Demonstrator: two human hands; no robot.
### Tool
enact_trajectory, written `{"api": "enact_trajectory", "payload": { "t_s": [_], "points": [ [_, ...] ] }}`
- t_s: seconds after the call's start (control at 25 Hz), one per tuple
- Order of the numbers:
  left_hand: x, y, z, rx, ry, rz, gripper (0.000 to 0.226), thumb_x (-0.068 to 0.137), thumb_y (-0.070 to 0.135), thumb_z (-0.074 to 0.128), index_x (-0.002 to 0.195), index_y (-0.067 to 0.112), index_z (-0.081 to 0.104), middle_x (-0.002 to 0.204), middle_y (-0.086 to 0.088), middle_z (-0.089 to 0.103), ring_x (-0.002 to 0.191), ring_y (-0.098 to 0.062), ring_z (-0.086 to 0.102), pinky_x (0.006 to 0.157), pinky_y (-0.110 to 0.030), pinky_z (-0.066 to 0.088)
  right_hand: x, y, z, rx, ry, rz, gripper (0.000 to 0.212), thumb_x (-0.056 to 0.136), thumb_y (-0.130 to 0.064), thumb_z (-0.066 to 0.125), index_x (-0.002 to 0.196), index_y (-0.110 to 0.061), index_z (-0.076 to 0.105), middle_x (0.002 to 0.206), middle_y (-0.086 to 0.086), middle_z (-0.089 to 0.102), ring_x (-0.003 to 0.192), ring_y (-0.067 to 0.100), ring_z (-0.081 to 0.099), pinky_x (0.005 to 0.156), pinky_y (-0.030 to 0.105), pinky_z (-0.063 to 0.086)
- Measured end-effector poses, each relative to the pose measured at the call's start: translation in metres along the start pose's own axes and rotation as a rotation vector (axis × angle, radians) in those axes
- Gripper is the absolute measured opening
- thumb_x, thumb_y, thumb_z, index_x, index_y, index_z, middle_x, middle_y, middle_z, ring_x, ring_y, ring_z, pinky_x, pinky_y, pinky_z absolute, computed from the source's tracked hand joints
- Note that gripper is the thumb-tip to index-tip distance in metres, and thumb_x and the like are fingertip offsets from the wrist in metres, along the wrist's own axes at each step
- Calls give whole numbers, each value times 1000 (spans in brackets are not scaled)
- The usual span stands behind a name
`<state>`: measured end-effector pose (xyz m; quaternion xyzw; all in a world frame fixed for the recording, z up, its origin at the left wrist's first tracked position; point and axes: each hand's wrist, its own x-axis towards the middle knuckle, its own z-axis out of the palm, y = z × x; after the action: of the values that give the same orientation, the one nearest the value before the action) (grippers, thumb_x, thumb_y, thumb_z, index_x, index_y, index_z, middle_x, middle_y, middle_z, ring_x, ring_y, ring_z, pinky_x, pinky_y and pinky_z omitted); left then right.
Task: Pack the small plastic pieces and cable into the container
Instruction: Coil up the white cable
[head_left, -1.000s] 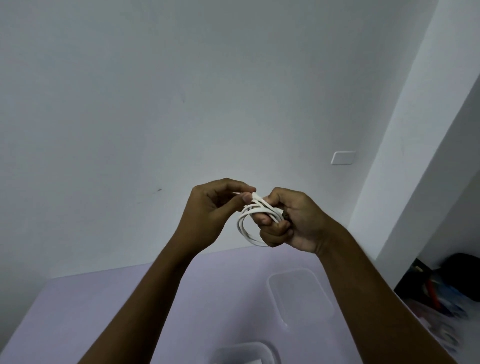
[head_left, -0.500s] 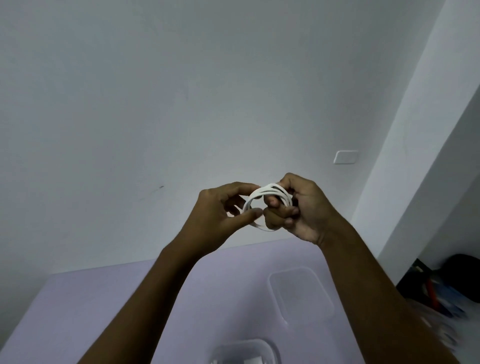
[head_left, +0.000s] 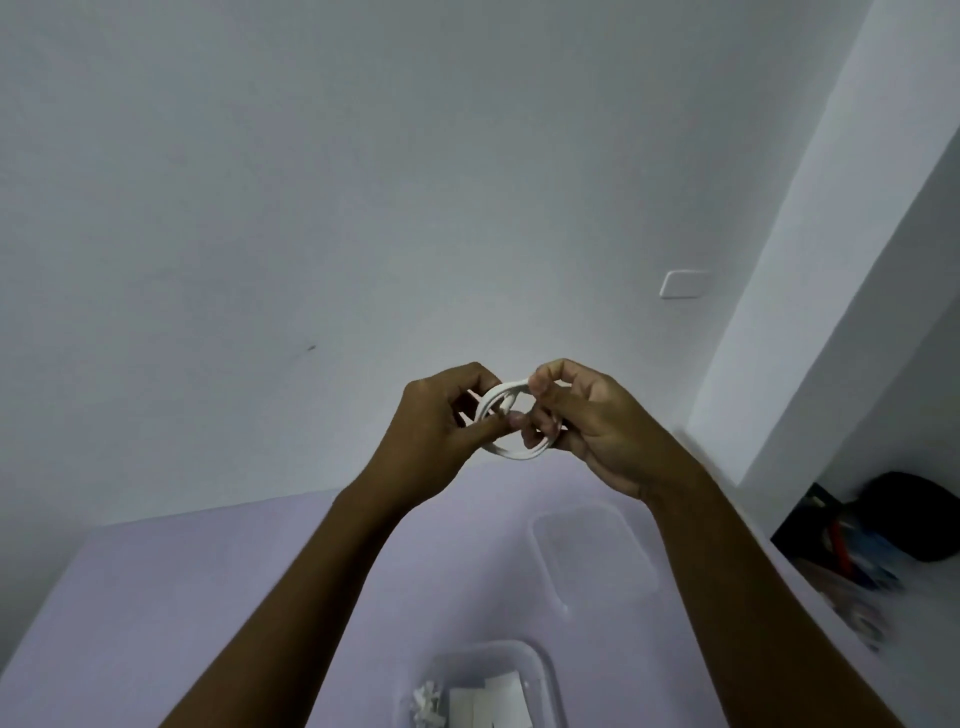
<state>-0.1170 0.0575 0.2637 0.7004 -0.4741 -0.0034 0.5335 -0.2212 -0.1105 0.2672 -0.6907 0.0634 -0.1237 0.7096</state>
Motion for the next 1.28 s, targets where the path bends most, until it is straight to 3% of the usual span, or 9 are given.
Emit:
{"api": "enact_trajectory", "payload": {
  "t_s": [0.16,0.32,0.52,0.68,0.76,0.84,1.04,1.16,1.28],
  "points": [
    [-22,-30,18,68,126,47,17,83,29,77,88,16,68,73,10,67,57,-11,67,55,-36,54,-6,42,11,13,73,54,49,88,-41,66,103,5,57,73,13,59,71,25,63,75,39,56],
    [-62,-76,41,201,148,14,24,90,30,70,111,19,67,86,9,70,58,-7,67,57,-23,53,-13,104,20,-22,144,171,45,96,-35,60,99,10,60,73,18,61,64,25,62,68,37,58],
    [-140,-152,86,388,1,-153,20,92,32,66,100,15,73,86,3,73,67,-12,67,60,-27,51,-43,219,31,-159,154,436,37,98,-34,61,87,0,69,74,17,70,63,23,63,65,38,56],
    [-212,-208,131,390,-231,-500,18,91,33,66,96,18,73,91,0,67,75,-19,64,65,-26,44,-78,322,39,-450,77,628,46,93,-39,63,81,6,65,71,18,63,62,20,54,62,35,43],
    [-240,-227,147,409,-374,-605,18,91,34,64,100,20,72,96,1,69,84,-20,65,69,-26,43,-94,356,42,-577,-7,687,33,94,-28,61,79,1,67,76,14,65,70,20,56,65,31,39],
    [-259,-238,158,432,-478,-676,20,88,34,66,100,20,73,98,1,71,89,-20,65,74,-30,47,-109,373,46,-605,12,745,16,93,-11,58,88,-8,73,94,10,71,84,21,62,68,24,41],
    [-281,-247,174,495,-568,-807,16,89,21,60,99,17,73,98,-5,73,92,-25,67,73,-32,50,-130,382,51,-578,41,773,30,91,1,52,111,-6,73,116,10,71,109,25,65,89,27,51],
    [-277,-242,178,554,-628,-791,25,92,23,59,115,17,67,112,-7,70,102,-27,66,82,-36,52,-133,375,41,-553,79,726,27,94,-5,57,118,-8,70,121,10,70,112,23,64,90,21,46],
    [-252,-230,175,571,-471,-733,22,95,25,56,112,16,67,107,-6,67,96,-29,67,80,-38,52,-128,363,24,-468,213,648,21,95,-11,59,113,-12,71,110,6,73,100,19,68,88,27,54]
  ]
}}
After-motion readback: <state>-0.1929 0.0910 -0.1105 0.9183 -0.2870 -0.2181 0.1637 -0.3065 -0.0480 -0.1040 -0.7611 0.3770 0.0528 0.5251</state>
